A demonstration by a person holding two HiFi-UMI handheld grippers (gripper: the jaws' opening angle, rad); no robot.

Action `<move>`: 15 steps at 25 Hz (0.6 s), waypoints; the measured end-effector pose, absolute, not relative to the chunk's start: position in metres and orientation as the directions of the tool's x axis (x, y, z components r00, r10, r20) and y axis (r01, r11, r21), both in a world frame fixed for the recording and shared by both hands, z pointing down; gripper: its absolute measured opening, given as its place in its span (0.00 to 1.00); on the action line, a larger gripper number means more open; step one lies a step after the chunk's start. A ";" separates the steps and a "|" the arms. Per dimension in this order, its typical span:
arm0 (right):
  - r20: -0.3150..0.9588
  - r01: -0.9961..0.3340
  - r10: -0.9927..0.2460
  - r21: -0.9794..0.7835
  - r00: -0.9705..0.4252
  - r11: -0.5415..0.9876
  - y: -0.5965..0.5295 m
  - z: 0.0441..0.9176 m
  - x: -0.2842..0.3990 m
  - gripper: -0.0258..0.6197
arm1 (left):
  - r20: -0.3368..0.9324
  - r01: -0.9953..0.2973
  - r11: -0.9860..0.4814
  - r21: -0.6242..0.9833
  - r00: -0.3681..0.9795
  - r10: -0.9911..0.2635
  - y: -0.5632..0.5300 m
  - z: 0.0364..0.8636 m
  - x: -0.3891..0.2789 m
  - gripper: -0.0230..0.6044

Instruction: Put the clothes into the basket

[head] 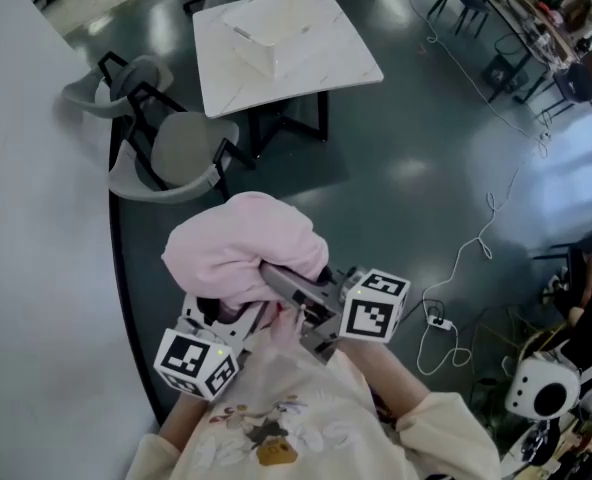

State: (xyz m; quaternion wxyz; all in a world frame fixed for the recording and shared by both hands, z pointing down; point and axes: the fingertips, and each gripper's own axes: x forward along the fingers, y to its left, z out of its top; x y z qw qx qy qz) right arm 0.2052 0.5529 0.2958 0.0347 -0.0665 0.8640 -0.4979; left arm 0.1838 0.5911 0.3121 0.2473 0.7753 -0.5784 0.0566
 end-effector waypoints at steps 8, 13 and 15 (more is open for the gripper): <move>-0.005 -0.087 -0.184 -0.869 -0.983 0.487 0.464 0.286 0.162 0.32 | 0.380 -0.918 -0.244 0.312 0.356 -0.853 0.501 0.302 0.139 0.48; 0.004 -0.101 -0.195 -0.864 -0.981 0.492 0.428 0.281 0.147 0.32 | 0.370 -0.909 -0.261 0.325 0.376 -0.849 0.465 0.298 0.125 0.48; 0.005 -0.104 -0.197 -0.863 -0.980 0.495 0.418 0.281 0.146 0.32 | 0.369 -0.907 -0.267 0.326 0.382 -0.847 0.455 0.298 0.123 0.48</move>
